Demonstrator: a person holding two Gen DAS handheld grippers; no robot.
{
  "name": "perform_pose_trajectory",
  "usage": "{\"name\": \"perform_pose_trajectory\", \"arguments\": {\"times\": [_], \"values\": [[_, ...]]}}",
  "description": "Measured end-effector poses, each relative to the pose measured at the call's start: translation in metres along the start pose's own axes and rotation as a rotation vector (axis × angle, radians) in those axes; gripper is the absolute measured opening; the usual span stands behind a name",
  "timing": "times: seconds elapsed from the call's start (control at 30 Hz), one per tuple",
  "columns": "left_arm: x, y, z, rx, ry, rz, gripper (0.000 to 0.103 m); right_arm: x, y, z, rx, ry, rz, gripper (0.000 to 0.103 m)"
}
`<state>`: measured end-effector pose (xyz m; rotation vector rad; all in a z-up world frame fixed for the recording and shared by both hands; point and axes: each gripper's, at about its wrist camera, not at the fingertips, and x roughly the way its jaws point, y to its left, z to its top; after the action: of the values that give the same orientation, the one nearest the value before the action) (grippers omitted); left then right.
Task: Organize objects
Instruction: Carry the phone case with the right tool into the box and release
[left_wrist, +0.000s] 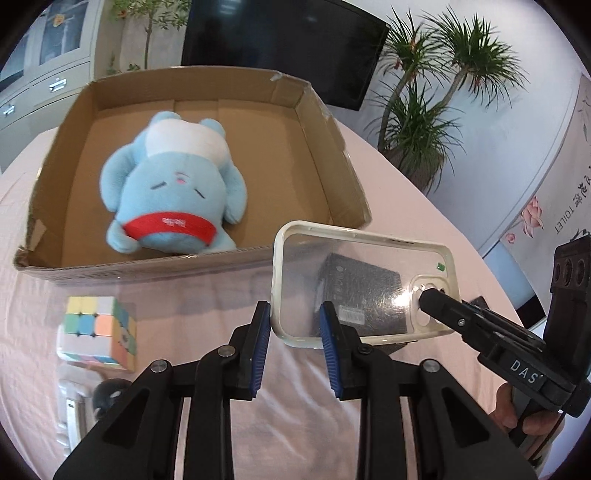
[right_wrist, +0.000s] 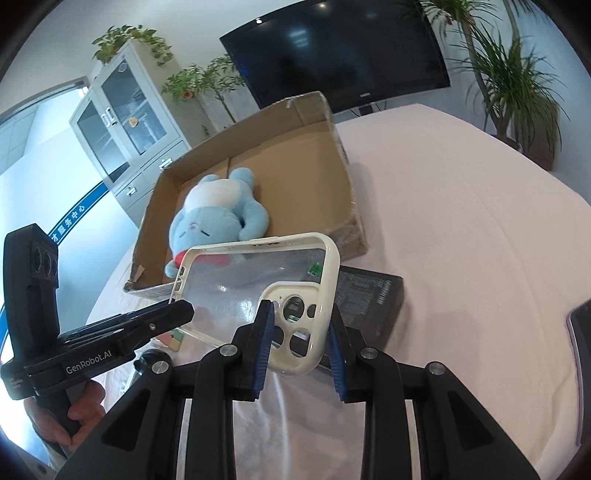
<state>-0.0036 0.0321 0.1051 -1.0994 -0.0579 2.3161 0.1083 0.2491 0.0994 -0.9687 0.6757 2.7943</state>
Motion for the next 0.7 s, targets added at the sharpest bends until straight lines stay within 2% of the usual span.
{"name": "perform_pose_trajectory", "arguments": {"times": [0.33, 0.7], "values": [[-0.030, 0.028, 0.026, -0.045, -0.098, 0.038, 0.025, 0.007, 0.050, 0.033, -0.105, -0.040, 0.036, 0.025], [-0.049, 0.056, 0.080, -0.058, -0.182, 0.084, 0.025, 0.019, 0.096, 0.094, -0.211, -0.109, 0.083, 0.025]]}}
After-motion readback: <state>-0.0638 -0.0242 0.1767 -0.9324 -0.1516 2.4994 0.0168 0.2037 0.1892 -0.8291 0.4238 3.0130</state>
